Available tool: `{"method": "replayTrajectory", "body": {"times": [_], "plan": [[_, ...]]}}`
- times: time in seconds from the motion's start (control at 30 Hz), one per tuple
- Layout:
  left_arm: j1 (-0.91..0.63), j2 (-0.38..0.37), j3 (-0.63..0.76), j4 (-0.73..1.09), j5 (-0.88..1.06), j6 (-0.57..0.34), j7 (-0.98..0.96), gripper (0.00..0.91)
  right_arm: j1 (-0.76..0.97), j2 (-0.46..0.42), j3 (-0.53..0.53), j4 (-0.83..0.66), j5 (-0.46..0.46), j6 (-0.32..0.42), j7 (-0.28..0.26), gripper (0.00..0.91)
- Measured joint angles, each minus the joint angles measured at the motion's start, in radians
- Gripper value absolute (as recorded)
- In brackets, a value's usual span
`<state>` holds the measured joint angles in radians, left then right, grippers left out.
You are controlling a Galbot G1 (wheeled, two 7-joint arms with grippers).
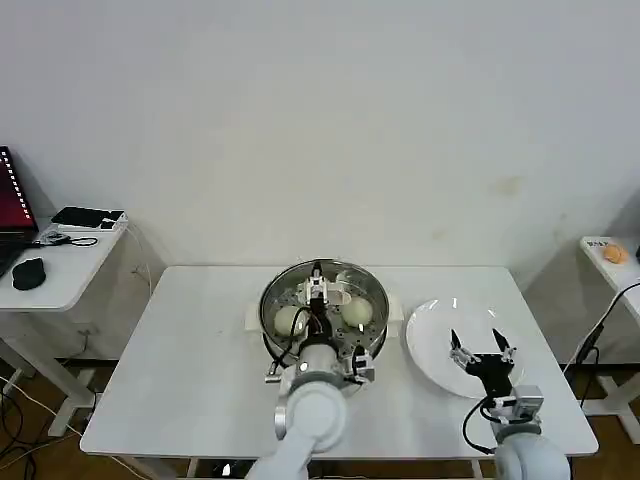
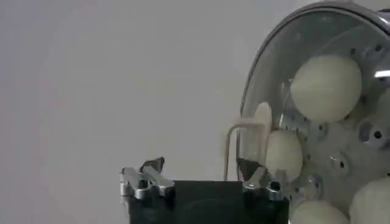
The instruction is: Take steamed baozi put them in steamer then cover it.
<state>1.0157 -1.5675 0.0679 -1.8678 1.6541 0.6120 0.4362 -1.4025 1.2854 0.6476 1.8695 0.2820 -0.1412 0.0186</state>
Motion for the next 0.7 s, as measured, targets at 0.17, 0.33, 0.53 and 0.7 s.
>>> {"method": "replayTrajectory", "body": {"times": [0.17,0.33,0.53,0.7], "plan": [[0.024,0.015,-0.008,-0.041,-0.02,0.0,0.009,0.907,-0.003,-0.009,0.0,-0.001,0.003,0.003,-0.001,0.907],[0.053,0.034,-0.025,-0.091,-0.051,0.0,0.017,0.907,-0.009,-0.021,0.0,0.003,0.016,0.007,-0.004,0.907],[0.095,0.067,-0.058,-0.182,-0.117,0.0,0.024,0.907,-0.015,-0.032,0.001,0.009,0.032,0.012,-0.008,0.907],[0.147,0.12,-0.118,-0.286,-0.232,-0.003,-0.011,0.907,-0.026,-0.044,0.007,0.017,0.056,0.018,-0.009,0.907]]}}
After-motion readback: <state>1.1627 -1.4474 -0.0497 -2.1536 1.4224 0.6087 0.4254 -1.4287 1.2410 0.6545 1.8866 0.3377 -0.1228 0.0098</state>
